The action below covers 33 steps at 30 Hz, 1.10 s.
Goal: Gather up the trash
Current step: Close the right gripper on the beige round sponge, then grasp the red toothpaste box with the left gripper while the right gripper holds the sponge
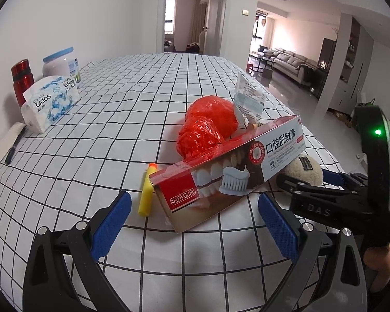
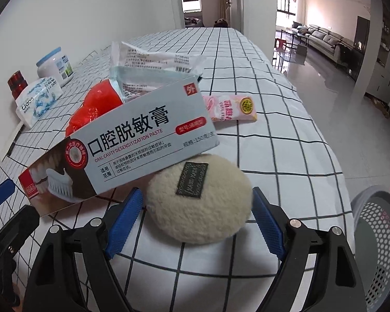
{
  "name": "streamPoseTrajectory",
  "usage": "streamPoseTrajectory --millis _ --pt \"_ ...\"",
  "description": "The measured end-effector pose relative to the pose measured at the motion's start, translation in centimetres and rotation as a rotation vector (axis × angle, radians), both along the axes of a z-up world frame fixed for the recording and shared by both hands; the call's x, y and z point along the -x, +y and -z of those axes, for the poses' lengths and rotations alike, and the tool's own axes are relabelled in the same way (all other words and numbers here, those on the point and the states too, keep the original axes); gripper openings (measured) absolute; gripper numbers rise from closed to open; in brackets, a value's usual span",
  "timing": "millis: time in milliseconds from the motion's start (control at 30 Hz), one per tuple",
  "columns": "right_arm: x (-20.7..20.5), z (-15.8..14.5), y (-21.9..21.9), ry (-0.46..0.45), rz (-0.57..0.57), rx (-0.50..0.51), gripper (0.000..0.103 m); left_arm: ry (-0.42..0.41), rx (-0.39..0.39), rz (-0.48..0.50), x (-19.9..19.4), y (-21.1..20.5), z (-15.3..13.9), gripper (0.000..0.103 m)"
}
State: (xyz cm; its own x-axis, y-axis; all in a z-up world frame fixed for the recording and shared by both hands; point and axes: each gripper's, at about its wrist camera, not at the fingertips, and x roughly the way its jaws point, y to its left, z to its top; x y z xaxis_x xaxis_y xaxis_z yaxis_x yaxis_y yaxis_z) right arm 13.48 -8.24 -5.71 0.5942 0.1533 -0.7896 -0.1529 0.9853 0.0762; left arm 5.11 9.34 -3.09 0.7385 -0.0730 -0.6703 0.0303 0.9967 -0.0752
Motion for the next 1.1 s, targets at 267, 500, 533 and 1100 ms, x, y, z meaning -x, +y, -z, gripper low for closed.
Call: streamPoseTrajectory --millis 267,500,533,1100 --pt "-0.2 -0.3 0.1 -0.022 0.014 0.0 0.069 -0.002 -0.004 0.002 0.1 0.0 -0.1 0.096" --pt "1.2 -0.4 -1.5 -0.025 0.037 -0.044 0.066 -0.002 -0.003 0.005 0.2 0.0 -0.3 0.096" --pt "1.5 -0.5 -1.9 -0.026 0.045 -0.05 0.066 -0.002 -0.004 0.006 0.2 0.0 -0.4 0.096" --pt "7.8 -1.3 -7.3 -0.051 0.139 -0.143 0.066 -0.005 -0.031 0.09 -0.3 -1.1 -1.0 0.096"
